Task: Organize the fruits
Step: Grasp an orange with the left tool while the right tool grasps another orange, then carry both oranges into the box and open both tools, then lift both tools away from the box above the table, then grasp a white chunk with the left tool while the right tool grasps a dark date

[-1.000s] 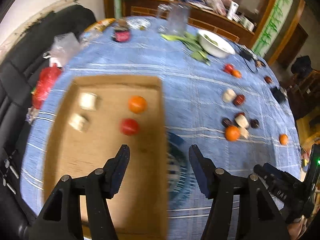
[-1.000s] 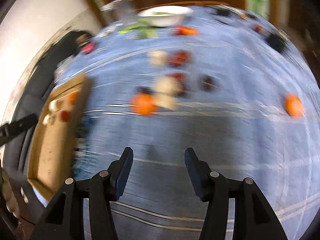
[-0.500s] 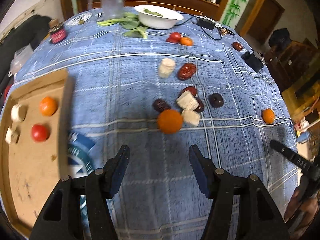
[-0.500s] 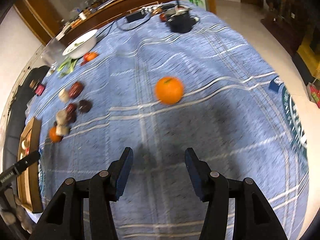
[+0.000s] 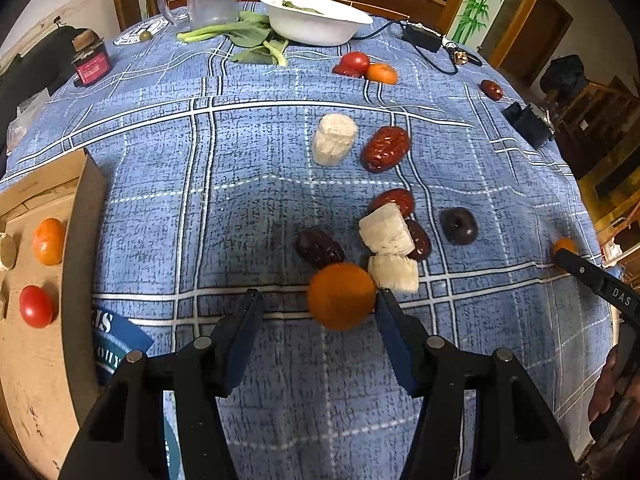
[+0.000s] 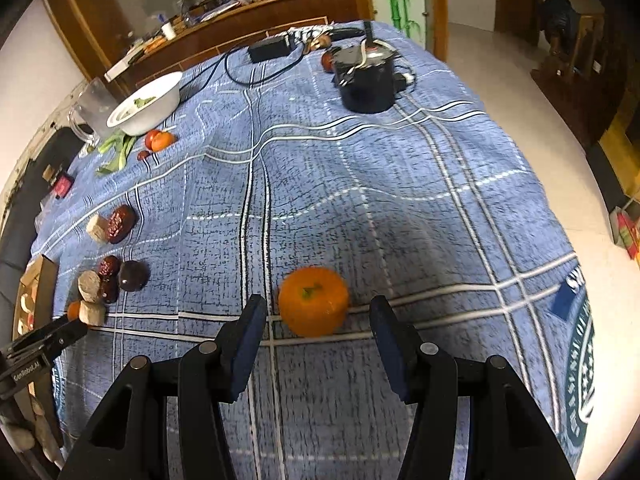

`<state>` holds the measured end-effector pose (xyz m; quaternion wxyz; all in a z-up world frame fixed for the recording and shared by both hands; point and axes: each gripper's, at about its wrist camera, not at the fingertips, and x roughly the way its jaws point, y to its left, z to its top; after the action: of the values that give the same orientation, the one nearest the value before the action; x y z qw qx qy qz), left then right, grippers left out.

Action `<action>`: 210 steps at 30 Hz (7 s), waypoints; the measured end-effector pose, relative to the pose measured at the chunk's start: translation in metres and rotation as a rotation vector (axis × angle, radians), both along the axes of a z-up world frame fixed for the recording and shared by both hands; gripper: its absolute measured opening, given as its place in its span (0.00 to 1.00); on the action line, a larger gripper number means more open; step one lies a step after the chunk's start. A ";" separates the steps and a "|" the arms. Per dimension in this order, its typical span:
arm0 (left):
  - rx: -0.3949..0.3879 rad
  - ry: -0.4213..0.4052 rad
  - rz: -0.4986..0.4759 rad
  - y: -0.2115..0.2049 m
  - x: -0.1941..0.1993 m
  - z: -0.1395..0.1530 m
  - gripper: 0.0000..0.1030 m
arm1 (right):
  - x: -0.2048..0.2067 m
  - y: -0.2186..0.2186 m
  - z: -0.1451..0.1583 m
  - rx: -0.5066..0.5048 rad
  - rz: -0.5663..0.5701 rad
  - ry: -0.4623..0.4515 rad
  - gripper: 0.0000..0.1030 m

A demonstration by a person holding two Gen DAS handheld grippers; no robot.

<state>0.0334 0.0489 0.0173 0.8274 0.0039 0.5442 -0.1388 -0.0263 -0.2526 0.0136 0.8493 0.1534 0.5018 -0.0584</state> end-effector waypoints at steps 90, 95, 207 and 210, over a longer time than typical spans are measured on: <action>-0.124 0.056 0.262 0.296 -0.001 0.025 0.38 | 0.033 0.427 0.029 0.065 0.574 -0.002 0.51; -0.127 0.013 0.241 0.276 -0.004 0.047 0.54 | 0.021 0.390 0.046 0.093 0.477 -0.032 0.53; -0.037 0.022 0.020 0.035 -0.036 0.039 0.65 | 0.070 0.145 0.002 -0.018 0.208 -0.006 0.33; -0.050 0.034 0.026 0.027 -0.030 0.032 0.65 | 0.066 0.137 0.002 0.040 0.205 0.001 0.24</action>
<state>0.0036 0.0761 0.0493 0.8196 -0.0263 0.5546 -0.1415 0.0400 -0.1155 0.0160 0.8474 0.1180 0.5162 0.0387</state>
